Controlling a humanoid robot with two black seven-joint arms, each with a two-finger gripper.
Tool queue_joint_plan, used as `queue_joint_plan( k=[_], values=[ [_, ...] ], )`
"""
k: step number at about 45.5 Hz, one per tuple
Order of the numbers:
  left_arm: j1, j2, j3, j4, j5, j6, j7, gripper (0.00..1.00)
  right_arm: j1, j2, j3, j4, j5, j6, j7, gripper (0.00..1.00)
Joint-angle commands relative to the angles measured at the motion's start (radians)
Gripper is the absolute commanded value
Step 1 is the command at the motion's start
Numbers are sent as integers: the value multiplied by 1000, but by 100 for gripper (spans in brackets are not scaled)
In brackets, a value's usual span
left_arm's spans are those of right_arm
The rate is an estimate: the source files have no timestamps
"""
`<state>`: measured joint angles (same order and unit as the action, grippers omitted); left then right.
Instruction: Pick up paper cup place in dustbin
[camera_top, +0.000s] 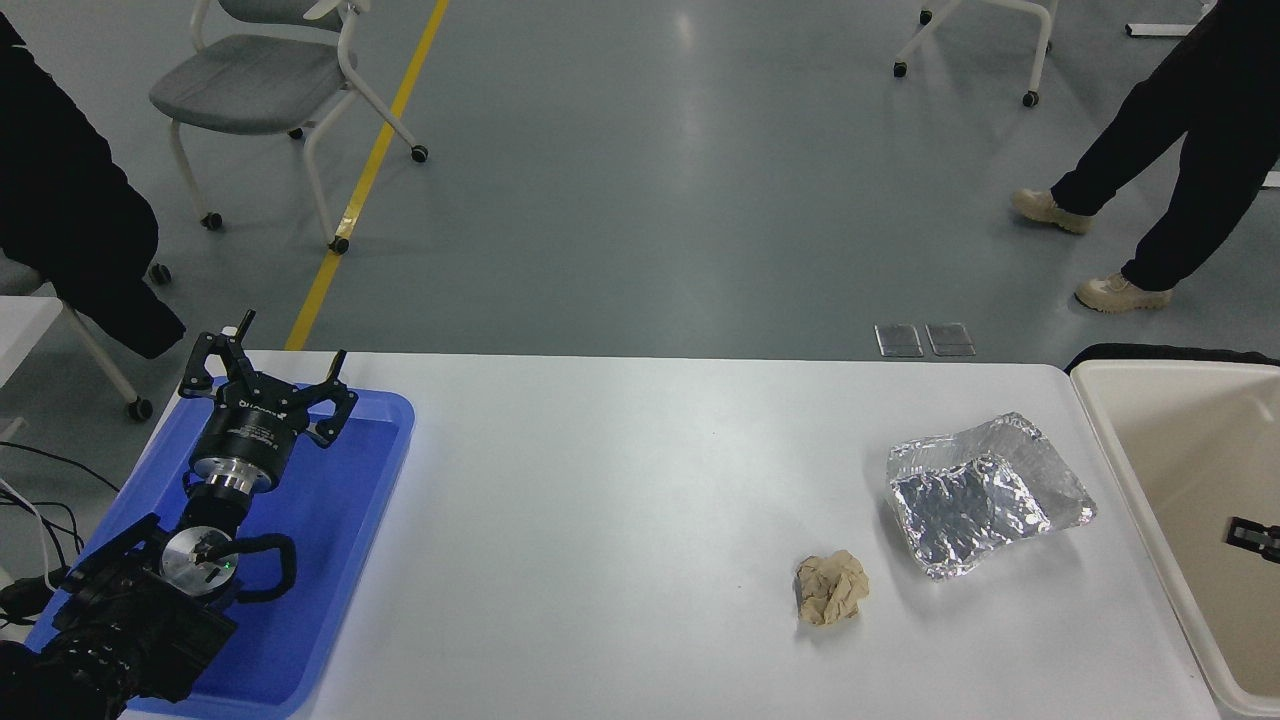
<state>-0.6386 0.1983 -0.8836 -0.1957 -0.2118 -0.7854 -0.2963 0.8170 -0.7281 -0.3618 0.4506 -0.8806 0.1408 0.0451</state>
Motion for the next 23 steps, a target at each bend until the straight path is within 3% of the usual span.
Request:
queue_joint_plan(
  k=[1,12,23],
  values=[
    [-1,0,0,1,0,0,0,100,371,-188,-320,373,2,37,-2,100],
    [-1,0,0,-2,0,0,0,100,1033,-168,-844,733,12,258,6,100],
    [0,1,0,1,0,0,0,100,1405,-13,-971,974,290,502,6,100]
  ],
)
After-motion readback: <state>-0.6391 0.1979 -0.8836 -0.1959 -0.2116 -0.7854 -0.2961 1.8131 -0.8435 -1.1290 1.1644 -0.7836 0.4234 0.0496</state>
